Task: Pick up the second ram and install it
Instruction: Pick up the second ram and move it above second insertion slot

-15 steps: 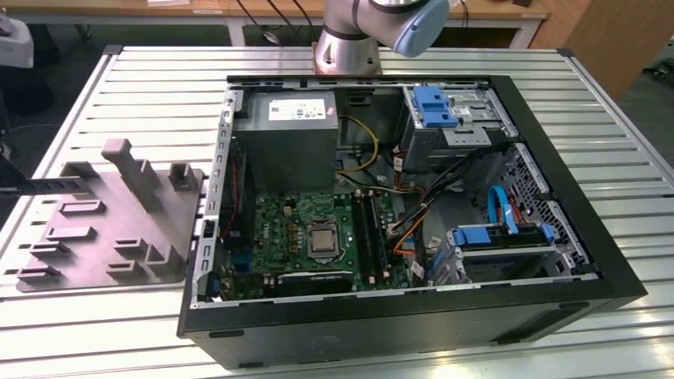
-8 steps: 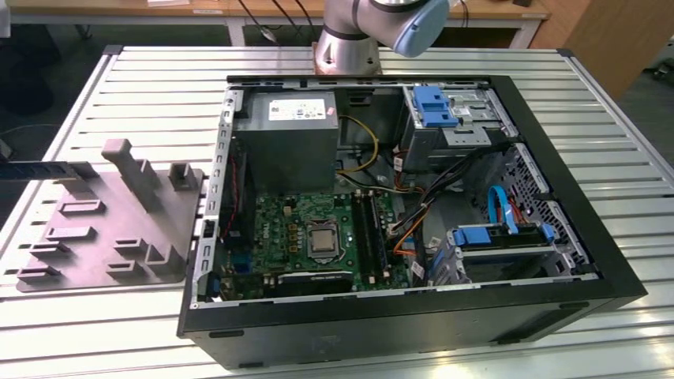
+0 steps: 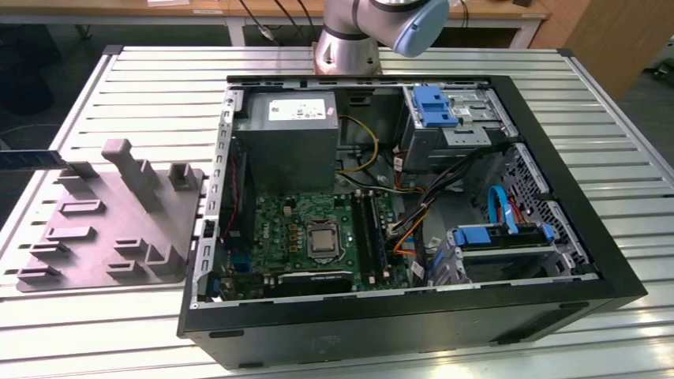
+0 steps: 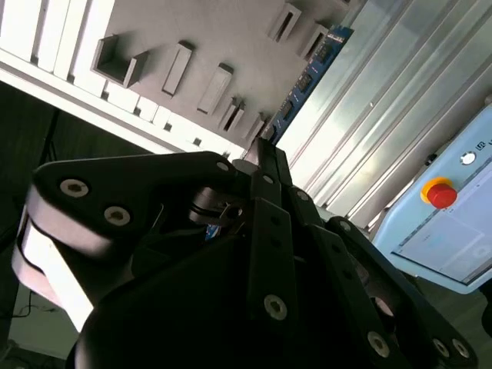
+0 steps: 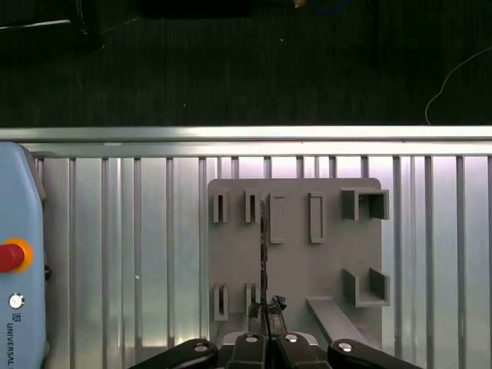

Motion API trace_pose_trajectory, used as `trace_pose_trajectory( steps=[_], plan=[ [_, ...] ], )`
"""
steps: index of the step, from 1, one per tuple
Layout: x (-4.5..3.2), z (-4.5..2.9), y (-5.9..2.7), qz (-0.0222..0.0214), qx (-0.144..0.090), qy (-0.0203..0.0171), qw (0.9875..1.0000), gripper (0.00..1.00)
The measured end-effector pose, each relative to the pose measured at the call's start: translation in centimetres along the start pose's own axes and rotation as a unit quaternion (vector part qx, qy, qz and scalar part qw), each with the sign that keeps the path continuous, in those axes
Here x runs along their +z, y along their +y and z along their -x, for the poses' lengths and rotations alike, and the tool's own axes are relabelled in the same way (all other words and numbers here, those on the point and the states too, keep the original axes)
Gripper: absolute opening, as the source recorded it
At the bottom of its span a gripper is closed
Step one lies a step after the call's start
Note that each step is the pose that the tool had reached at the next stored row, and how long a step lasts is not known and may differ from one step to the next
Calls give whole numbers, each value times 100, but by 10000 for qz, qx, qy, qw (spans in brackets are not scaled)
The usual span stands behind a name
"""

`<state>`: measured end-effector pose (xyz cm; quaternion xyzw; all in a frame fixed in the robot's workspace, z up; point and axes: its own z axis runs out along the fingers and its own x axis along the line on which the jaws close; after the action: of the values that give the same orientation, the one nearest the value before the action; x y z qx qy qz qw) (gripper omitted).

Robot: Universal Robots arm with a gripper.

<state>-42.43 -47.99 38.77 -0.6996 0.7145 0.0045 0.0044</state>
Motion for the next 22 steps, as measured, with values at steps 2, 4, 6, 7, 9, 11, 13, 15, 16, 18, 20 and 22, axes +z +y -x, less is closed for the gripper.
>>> trace_pose_trajectory(
  steps=[2,4,6,7,9,11,13,15,16,18,20,22],
  plan=[
    [-35,0,0,0,0,0,10000,11],
    [-60,1,0,0,0,0,10000,11],
    [-86,1,0,0,0,0,10000,11],
    [-104,1,0,1,0,1,10000,11],
    [-141,2,0,0,0,0,10000,11],
    [-183,2,0,0,0,0,10000,11],
    [-248,3,0,0,0,0,10000,11],
    [-320,4,0,-1,0,-1,10000,11],
    [-358,4,0,0,0,0,10000,11],
    [-422,5,0,0,0,0,10000,11],
    [-482,6,0,0,0,0,10000,11],
    [-551,7,0,0,0,0,10000,11]
  ],
)
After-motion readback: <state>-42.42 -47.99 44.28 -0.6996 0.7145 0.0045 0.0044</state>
